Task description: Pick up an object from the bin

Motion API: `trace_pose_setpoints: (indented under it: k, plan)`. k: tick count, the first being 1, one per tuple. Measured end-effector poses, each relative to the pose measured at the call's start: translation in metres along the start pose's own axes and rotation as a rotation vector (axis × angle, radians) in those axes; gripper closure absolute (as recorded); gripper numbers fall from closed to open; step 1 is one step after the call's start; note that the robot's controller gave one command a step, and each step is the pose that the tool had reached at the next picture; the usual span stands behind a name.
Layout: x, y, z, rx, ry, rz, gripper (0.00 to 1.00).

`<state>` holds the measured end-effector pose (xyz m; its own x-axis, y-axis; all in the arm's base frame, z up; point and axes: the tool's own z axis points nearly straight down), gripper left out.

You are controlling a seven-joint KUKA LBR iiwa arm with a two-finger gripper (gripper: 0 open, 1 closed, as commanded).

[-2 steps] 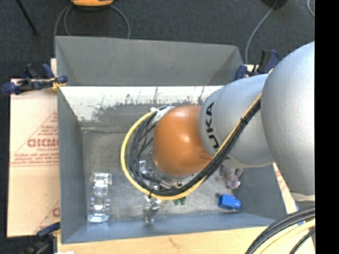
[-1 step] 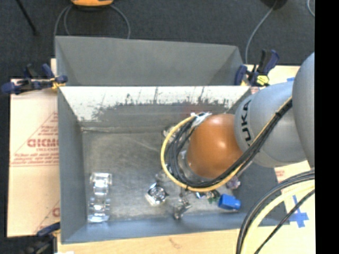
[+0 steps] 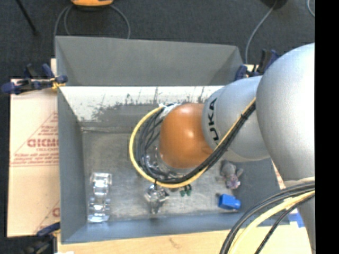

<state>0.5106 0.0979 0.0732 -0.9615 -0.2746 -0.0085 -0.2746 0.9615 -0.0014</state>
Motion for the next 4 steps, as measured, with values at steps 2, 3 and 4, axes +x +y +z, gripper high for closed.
trace_pose_setpoints:
  k: [2, 3, 4]
  plan:
    - [-0.019, -0.049, -0.003, -0.002, -0.01, -0.086, 1.0]
    - [-0.015, -0.049, 0.001, -0.003, 0.003, -0.085, 0.0]
    - [-0.039, 0.001, 0.0, 0.002, -0.005, -0.24, 0.0]
